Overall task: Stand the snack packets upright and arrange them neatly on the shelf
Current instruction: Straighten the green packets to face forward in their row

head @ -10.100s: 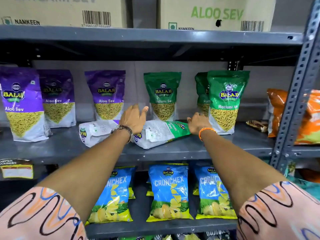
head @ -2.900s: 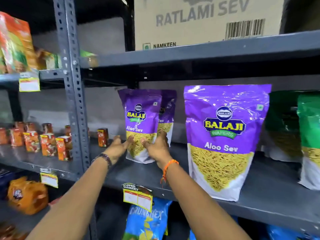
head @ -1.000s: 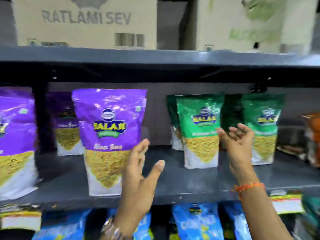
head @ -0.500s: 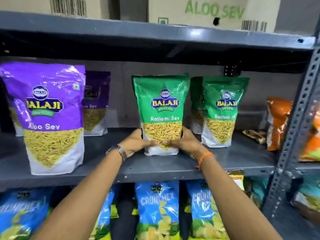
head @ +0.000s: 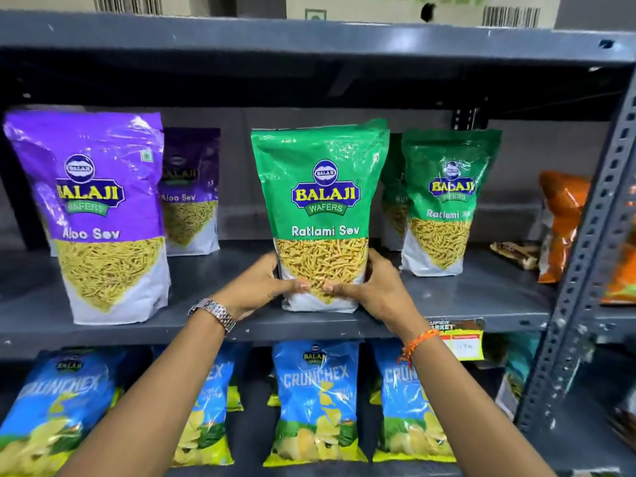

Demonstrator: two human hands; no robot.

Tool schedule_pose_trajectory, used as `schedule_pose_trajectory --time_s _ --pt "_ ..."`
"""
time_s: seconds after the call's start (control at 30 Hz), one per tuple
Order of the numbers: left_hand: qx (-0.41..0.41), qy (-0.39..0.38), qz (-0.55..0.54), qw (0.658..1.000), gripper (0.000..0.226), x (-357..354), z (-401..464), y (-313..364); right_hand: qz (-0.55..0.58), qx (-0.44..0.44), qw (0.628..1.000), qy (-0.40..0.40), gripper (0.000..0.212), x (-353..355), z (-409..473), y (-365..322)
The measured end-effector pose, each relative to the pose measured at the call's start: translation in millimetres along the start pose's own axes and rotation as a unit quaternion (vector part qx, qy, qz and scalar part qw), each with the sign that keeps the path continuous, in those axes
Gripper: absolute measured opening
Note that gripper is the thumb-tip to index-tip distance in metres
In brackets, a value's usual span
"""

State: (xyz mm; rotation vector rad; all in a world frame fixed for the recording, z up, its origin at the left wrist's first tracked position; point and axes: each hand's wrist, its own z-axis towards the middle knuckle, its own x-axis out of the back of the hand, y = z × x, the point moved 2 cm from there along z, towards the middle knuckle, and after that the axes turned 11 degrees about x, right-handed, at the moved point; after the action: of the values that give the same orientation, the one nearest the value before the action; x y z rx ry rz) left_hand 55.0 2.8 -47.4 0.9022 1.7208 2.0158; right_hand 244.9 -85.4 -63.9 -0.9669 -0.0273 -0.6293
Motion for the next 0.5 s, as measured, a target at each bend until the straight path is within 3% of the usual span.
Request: schedule_pose_trajectory --time_s 0.17,0.5 --pt "0.011 -0.004 0.006 1.000 0.050 5.7 0.6 -2.9 -0.014 0.010 1.000 0.004 0.076 0.5 -3.1 -1.1" --pt "0.003 -0.005 -0.002 1.000 0.049 2.9 -3.5 -6.3 -0.002 -0.010 1.000 -0.003 0.079 0.9 -4.9 1.1"
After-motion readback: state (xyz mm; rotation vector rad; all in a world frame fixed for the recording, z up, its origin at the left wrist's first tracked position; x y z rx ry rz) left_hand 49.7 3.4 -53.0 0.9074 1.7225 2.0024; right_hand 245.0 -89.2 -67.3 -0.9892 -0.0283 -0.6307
